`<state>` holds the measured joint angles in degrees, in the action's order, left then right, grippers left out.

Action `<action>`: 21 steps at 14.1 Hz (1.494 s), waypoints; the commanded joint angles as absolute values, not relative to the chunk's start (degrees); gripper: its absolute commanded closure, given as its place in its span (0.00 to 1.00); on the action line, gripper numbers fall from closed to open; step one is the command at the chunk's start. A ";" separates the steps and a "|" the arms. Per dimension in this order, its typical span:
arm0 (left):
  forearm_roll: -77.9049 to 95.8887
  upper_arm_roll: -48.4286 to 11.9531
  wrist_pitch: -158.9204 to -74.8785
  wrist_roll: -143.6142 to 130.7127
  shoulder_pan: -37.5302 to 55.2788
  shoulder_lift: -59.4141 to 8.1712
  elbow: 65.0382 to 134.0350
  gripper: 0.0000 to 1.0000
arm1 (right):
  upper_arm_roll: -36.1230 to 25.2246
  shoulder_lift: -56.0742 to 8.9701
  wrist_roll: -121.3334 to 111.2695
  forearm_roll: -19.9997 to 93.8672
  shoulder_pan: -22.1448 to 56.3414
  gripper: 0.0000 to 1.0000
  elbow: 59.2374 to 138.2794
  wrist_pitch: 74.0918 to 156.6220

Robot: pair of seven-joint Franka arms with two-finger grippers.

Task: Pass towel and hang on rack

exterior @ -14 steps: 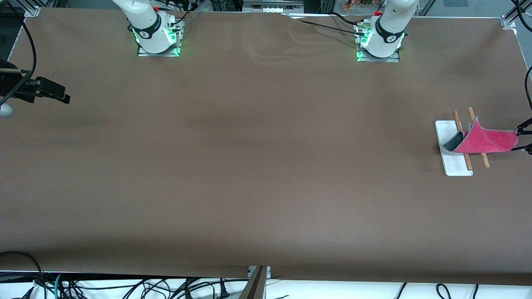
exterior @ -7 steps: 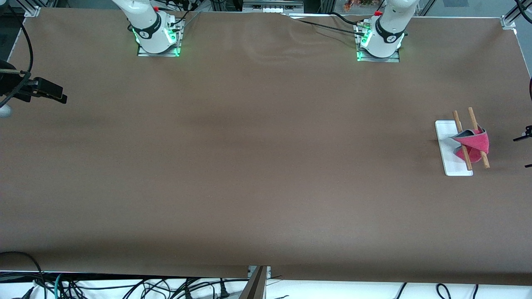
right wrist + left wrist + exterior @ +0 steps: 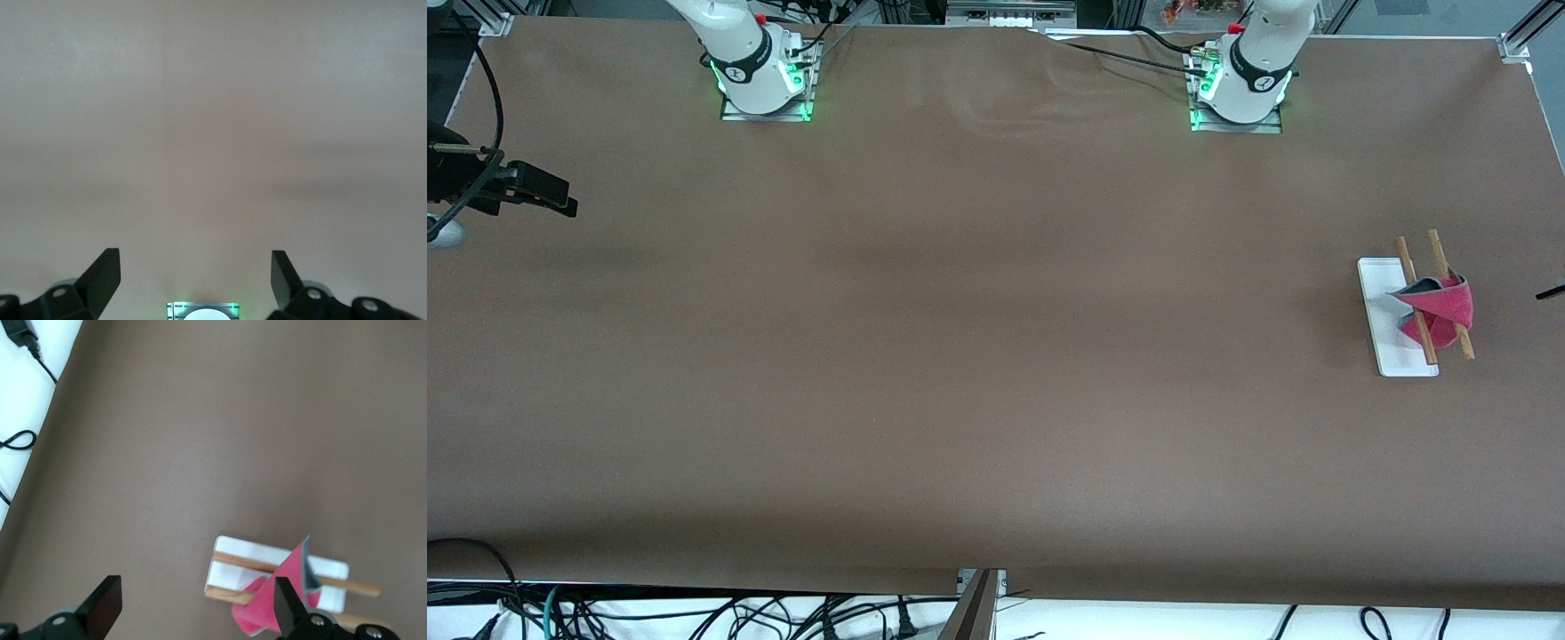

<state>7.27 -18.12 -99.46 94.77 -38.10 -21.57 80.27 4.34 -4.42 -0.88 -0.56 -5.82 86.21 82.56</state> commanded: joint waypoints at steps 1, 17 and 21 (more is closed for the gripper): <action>3.61 -17.31 -97.66 77.50 -32.02 -13.29 84.98 0.00 | 4.04 -2.99 -2.11 -1.14 -5.71 0.00 87.80 81.92; -0.53 -9.84 -89.21 9.40 -12.30 10.99 103.63 0.00 | 4.31 -4.57 -2.11 -0.88 -4.40 0.00 85.52 82.53; -0.53 -9.84 -87.81 9.32 -12.66 10.11 103.45 0.00 | 4.39 -4.75 -2.11 -0.97 -4.48 0.00 85.43 82.53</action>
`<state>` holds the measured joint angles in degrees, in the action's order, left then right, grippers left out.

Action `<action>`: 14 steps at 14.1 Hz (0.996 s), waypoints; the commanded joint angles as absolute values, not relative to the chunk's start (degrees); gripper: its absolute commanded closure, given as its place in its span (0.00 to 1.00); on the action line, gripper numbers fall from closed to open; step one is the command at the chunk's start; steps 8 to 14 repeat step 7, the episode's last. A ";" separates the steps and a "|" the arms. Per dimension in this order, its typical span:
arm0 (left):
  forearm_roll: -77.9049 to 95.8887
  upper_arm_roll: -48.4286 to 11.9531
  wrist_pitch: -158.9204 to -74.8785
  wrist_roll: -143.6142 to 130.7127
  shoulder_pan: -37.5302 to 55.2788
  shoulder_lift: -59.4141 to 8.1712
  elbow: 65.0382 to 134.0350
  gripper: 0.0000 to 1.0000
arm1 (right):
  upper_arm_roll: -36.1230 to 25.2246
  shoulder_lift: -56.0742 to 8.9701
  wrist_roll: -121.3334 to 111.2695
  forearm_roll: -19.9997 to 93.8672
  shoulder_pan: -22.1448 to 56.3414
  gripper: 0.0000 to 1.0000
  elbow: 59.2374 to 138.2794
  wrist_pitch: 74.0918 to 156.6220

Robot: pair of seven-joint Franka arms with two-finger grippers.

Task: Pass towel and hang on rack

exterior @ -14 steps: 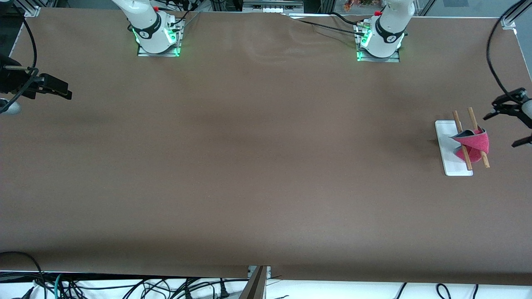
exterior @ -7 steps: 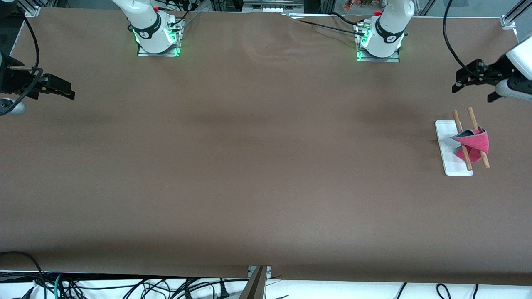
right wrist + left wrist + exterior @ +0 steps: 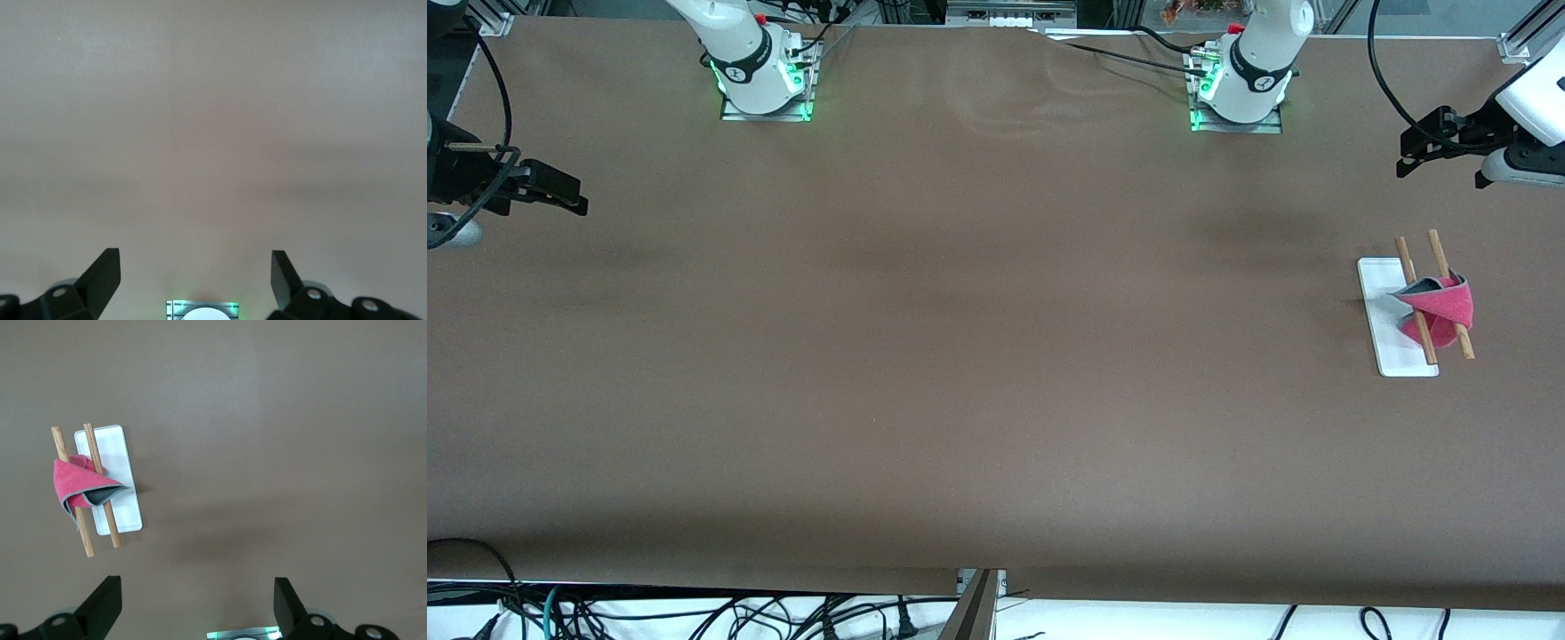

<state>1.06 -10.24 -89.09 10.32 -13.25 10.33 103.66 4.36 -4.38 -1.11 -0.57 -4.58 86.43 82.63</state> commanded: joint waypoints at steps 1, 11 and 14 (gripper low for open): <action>-0.88 -9.84 -86.24 9.58 -12.74 9.93 103.01 0.00 | 4.39 -4.83 -1.85 -0.88 -4.48 0.00 85.43 82.53; 2.02 -9.49 -85.61 9.67 -15.37 1.24 93.08 0.00 | 4.22 -5.36 -2.29 -1.05 -4.66 0.00 85.43 82.62; 2.02 -9.49 -85.61 9.67 -15.37 1.24 93.08 0.00 | 4.22 -5.36 -2.29 -1.05 -4.66 0.00 85.43 82.62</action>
